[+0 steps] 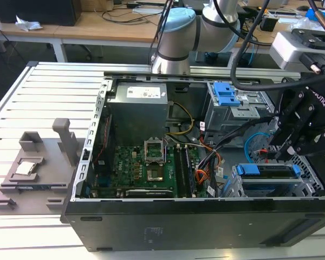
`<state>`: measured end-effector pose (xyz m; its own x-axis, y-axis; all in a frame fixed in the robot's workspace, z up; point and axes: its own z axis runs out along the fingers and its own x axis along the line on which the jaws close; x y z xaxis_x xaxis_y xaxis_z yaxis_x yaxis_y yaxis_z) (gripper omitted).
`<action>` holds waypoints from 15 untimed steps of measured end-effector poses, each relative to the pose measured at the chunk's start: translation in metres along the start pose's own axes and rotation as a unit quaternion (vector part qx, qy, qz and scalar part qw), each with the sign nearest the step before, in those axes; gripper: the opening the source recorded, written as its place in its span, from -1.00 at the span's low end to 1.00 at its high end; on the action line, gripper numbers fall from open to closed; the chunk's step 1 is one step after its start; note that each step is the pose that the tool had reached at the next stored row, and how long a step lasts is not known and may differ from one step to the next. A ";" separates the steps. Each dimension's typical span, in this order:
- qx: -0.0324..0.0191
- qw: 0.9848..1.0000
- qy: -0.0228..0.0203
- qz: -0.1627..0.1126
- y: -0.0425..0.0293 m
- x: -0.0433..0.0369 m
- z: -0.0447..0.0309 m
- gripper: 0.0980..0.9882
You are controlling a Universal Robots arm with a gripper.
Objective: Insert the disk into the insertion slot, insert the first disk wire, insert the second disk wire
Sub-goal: 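Insert the first disk wire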
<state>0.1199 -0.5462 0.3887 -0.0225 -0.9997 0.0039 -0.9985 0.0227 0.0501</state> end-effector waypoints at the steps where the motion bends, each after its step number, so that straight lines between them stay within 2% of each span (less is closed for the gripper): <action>1: 0.000 1.000 0.000 0.000 0.0001 -0.0001 -0.0019 -0.41; 4: 0.000 1.000 0.000 0.000 0.0003 -0.0008 -0.0061 -0.41; 8: 0.000 1.000 0.000 0.000 0.0003 -0.0020 -0.0055 -0.41; 12: -0.001 1.000 0.000 -0.002 -0.0002 -0.0074 0.0042 -0.41; 15: -0.002 1.000 0.000 -0.003 -0.0021 -0.0161 0.0124 -0.41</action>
<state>0.1217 -0.5302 0.3761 -0.0169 -0.9998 0.0040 -0.9984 0.0171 0.0542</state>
